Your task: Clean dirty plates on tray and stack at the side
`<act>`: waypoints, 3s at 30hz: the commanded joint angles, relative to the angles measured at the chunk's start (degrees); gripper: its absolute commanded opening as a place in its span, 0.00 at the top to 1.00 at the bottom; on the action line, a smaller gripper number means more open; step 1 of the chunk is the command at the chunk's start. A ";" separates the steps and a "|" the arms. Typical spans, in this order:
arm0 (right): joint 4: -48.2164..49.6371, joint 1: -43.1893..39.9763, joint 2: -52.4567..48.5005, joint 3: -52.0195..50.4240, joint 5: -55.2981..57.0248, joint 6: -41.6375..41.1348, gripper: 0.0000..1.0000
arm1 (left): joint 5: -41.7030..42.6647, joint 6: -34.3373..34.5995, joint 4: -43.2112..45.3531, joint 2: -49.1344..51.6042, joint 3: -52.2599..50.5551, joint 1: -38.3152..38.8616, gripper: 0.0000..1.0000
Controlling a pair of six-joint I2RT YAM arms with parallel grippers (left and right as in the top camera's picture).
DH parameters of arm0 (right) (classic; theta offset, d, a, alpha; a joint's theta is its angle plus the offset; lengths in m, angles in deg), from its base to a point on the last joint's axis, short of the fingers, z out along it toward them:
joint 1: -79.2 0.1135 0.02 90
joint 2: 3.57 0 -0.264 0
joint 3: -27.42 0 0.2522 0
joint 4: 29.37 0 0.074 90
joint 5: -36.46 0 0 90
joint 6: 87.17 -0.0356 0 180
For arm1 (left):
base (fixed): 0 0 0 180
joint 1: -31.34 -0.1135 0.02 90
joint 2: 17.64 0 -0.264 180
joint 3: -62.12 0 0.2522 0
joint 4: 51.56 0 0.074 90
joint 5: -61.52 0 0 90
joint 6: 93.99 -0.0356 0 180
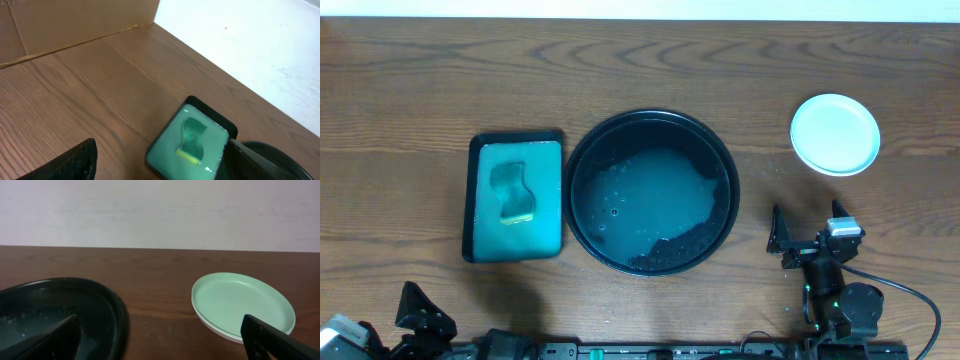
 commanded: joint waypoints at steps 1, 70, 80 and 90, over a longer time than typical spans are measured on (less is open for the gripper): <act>-0.13 -0.15 0.39 -0.11 -0.61 0.70 0.01 | -1.16 0.28 0.00 0.04 0.00 0.13 0.19; -0.13 -0.15 0.39 -0.11 -0.61 0.70 0.01 | 39.23 -21.38 86.23 -12.07 -61.57 -13.38 0.19; -0.13 -0.15 0.39 -0.11 -0.61 0.70 0.01 | 37.24 -21.44 85.35 -12.07 -63.39 -9.16 0.19; -0.13 -0.15 0.39 -0.11 -0.61 0.70 0.01 | 37.29 -22.10 76.41 -12.07 -63.39 -9.14 0.19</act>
